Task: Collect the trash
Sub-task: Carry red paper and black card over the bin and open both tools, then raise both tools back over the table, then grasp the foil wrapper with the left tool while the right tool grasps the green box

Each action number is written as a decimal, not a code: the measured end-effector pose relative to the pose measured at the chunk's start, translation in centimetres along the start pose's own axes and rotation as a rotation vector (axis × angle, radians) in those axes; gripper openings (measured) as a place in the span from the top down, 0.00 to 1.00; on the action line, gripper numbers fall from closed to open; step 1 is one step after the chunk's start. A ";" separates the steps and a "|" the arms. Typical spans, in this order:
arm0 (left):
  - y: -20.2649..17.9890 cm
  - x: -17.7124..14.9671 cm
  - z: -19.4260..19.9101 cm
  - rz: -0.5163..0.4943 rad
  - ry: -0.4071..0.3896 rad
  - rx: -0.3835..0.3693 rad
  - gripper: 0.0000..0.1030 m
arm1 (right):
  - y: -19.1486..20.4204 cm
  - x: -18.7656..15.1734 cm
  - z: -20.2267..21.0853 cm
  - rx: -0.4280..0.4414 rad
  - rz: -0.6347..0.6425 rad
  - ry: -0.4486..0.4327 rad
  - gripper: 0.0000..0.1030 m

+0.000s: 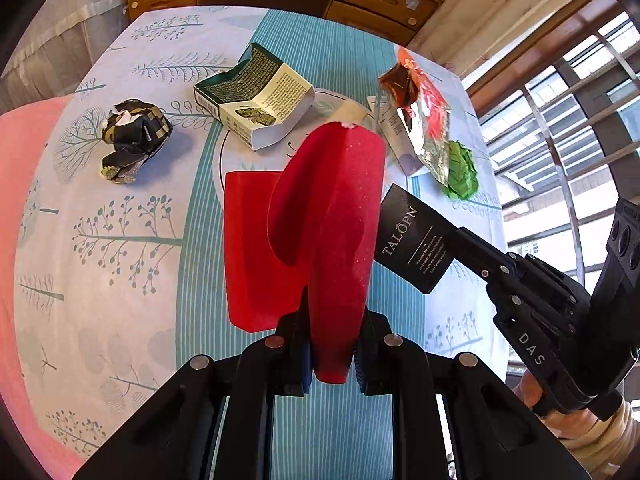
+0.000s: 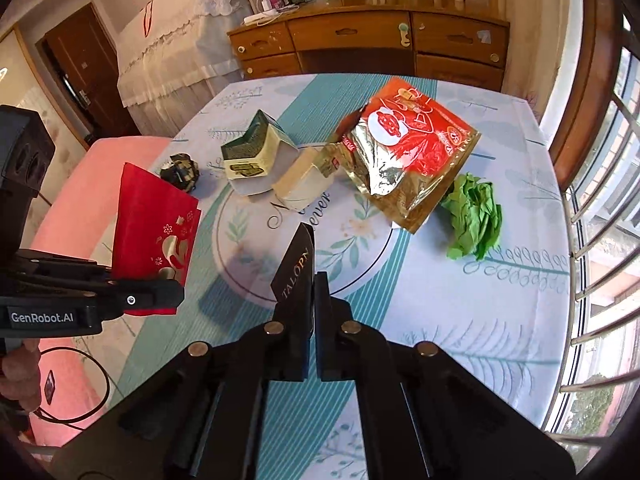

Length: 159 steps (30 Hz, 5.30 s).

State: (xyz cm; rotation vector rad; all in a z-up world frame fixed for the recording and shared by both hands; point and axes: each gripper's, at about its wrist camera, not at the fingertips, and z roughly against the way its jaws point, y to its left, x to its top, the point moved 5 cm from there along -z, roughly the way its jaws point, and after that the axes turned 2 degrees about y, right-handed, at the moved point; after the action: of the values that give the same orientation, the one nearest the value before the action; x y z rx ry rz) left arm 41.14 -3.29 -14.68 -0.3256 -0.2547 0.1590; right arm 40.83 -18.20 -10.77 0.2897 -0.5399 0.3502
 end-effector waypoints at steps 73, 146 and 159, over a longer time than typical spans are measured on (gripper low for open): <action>16.8 -42.4 -26.2 -0.260 0.256 0.166 0.18 | 11.4 -51.0 -12.5 -0.133 -0.445 0.242 0.99; 9.4 -18.1 26.8 -0.243 -0.452 0.208 0.12 | 21.1 -13.9 20.9 -0.137 -0.200 -0.217 0.53; 16.1 4.9 14.1 -0.239 -0.202 0.116 0.12 | 14.9 4.2 3.1 -0.208 -0.267 -0.101 0.47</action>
State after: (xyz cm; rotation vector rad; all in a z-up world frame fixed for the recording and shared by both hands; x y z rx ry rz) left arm 40.17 16.85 -6.06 -0.1620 -0.4803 -0.0300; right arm 36.92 -4.84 -3.34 0.1760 -0.6239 0.0203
